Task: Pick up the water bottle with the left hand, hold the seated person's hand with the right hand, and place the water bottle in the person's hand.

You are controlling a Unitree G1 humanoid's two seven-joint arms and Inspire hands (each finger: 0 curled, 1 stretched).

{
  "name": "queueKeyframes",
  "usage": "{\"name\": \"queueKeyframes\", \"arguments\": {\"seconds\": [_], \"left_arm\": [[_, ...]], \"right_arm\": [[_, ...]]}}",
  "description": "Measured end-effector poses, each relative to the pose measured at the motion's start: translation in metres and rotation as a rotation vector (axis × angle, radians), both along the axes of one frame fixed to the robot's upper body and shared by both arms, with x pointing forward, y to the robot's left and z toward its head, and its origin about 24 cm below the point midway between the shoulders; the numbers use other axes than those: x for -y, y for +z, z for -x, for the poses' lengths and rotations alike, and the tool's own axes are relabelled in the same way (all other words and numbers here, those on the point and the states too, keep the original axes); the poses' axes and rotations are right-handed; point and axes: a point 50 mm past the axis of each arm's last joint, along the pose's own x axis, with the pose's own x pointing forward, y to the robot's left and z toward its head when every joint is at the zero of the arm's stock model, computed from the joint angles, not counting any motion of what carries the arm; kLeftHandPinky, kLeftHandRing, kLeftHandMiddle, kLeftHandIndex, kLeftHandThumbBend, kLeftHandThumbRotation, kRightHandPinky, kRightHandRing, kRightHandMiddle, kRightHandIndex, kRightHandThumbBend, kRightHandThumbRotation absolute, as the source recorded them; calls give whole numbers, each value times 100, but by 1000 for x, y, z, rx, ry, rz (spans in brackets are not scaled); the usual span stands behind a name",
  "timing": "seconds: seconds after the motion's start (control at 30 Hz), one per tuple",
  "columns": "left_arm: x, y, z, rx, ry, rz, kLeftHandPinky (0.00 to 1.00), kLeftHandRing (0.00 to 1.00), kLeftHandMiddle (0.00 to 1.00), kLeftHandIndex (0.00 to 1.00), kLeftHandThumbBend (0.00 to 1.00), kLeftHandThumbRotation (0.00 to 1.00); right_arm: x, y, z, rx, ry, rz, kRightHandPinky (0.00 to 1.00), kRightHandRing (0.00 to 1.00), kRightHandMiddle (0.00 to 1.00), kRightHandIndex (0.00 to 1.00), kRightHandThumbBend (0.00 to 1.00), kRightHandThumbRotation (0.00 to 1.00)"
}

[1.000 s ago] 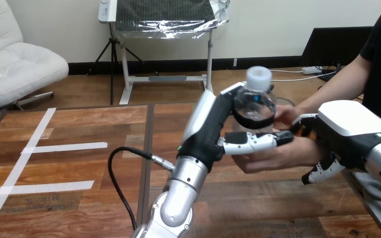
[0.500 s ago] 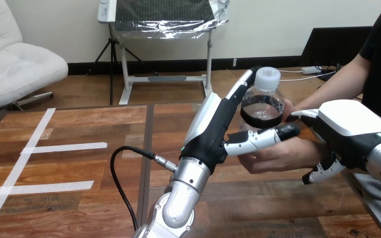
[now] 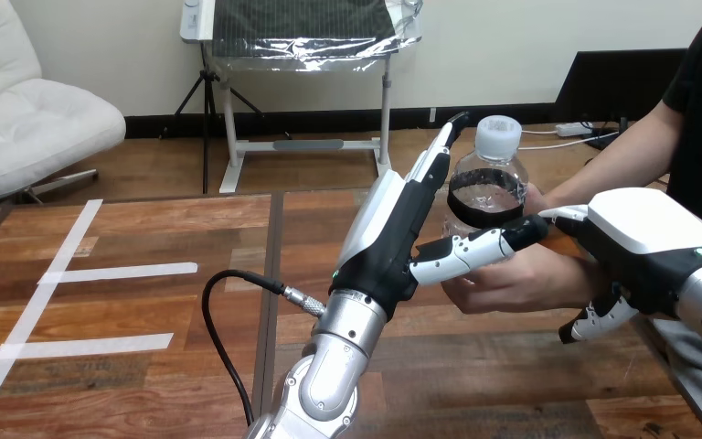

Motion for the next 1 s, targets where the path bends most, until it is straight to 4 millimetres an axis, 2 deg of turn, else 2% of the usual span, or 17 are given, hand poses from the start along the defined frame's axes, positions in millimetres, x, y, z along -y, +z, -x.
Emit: {"name": "queueKeyframes", "arguments": {"seconds": [0.83, 1.0], "left_arm": [[0, 0, 0, 8, 11, 0, 100, 100, 100, 100, 99, 76], [-2, 1, 1, 12, 9, 36, 99, 100, 100, 100, 92, 73]], "right_arm": [[1, 1, 2, 6, -12, -12, 78, 86, 90, 87, 85, 7], [1, 5, 7, 32, -13, -53, 74, 84, 88, 85, 83, 5]]}}
